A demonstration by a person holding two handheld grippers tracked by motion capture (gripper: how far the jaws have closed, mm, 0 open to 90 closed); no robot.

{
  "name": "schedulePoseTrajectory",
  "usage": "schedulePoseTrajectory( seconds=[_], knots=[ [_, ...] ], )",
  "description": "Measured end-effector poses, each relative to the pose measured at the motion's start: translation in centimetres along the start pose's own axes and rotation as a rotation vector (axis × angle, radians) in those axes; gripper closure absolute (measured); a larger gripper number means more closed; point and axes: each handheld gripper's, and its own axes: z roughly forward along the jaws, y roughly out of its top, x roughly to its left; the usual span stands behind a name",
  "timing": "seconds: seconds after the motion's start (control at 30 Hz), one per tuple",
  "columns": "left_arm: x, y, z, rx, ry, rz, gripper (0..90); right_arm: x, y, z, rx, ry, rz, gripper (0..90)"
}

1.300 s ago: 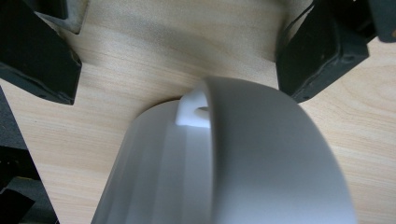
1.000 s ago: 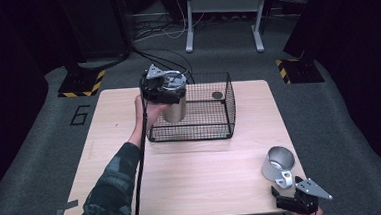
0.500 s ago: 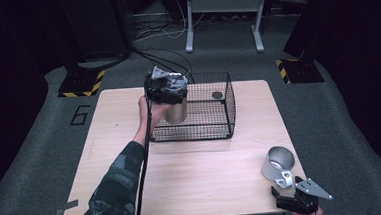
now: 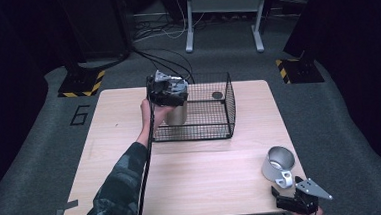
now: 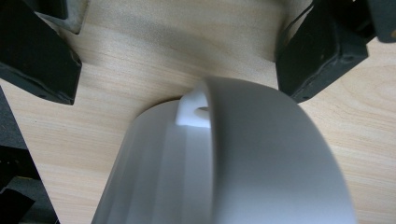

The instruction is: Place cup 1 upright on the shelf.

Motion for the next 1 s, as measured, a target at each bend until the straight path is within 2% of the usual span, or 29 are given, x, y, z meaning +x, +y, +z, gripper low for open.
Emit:
schedulePoseTrajectory(
  seconds=[0.03, 0.47, 0.67, 1.0],
  knots=[
    [0.1, -0.2, 0.2, -0.004, 0.002, -0.011, 3.8, 0.0, 0.0, 0.0, 0.001, 0.001, -0.002, 0.0],
    [0.1, -1.2, 1.1, 0.022, 0.018, -0.032, 3.8, 0.0, 0.0, 0.0, -0.001, 0.001, -0.002, 0.0],
    [0.4, -1.9, 1.7, 0.024, 0.027, -0.066, 3.8, 0.0, 0.0, 0.0, -0.001, 0.002, -0.003, 0.0],
    [0.3, -2.5, 2.2, 0.034, 0.043, -0.066, 3.8, 0.0, 0.0, 0.0, -0.001, 0.002, -0.003, 0.0]
  ],
)
